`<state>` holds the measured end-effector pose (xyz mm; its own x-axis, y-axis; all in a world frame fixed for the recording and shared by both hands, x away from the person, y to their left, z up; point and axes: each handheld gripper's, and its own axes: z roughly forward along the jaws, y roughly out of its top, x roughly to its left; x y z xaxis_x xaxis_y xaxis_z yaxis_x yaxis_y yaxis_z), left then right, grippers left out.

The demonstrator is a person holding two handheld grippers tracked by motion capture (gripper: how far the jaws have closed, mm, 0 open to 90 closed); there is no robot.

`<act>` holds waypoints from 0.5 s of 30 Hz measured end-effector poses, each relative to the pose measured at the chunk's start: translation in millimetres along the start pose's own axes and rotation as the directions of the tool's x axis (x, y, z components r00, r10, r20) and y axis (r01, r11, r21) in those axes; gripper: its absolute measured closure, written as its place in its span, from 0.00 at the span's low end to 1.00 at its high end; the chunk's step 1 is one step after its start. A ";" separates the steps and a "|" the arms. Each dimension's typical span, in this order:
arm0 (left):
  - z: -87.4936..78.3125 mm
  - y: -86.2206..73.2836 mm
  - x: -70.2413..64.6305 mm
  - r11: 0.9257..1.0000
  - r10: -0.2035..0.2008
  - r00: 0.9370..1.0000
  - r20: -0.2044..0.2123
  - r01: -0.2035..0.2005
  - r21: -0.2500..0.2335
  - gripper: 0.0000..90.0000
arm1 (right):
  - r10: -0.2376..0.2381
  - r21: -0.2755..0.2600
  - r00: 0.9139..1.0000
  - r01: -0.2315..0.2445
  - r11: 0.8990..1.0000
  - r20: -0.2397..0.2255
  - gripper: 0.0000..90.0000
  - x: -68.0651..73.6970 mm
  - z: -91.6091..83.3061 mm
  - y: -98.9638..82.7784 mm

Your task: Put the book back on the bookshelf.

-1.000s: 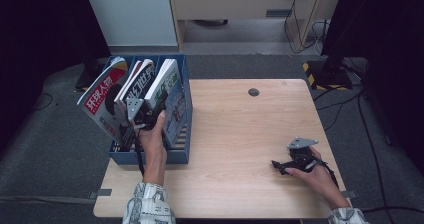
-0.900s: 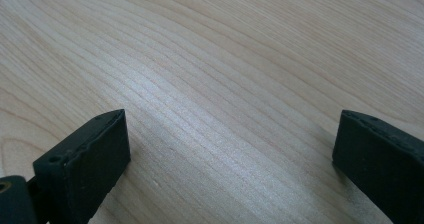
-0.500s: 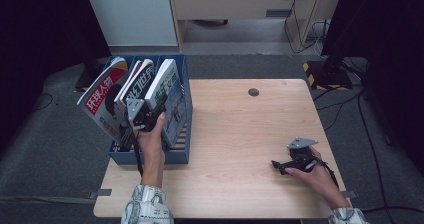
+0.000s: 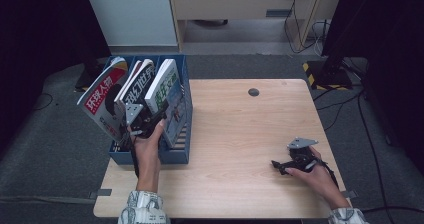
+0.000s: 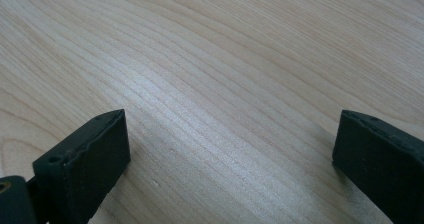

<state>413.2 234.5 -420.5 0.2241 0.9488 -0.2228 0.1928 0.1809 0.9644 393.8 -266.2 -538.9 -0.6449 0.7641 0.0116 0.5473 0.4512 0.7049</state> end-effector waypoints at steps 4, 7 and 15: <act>-5.1 0.2 2.1 1.000 0.018 1.000 -0.005 -0.018 0.002 0.50 | -0.002 -0.001 1.000 0.002 1.000 0.000 0.02 -0.1 0.1 0.0; -11.1 -1.7 0.5 0.999 0.043 0.999 0.006 -0.044 0.019 0.49 | -0.002 -0.001 1.000 0.002 1.000 0.000 0.02 -0.2 0.1 0.0; -19.3 -5.4 -6.5 0.994 0.099 0.995 0.012 -0.100 0.051 0.44 | -0.002 0.000 1.000 0.002 1.000 -0.002 0.02 -0.4 0.1 0.0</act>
<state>392.2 232.4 -421.5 0.2535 0.9589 -0.1276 0.2180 0.0719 0.9733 394.1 -266.5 -538.9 -0.6473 0.7621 0.0121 0.5458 0.4524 0.7053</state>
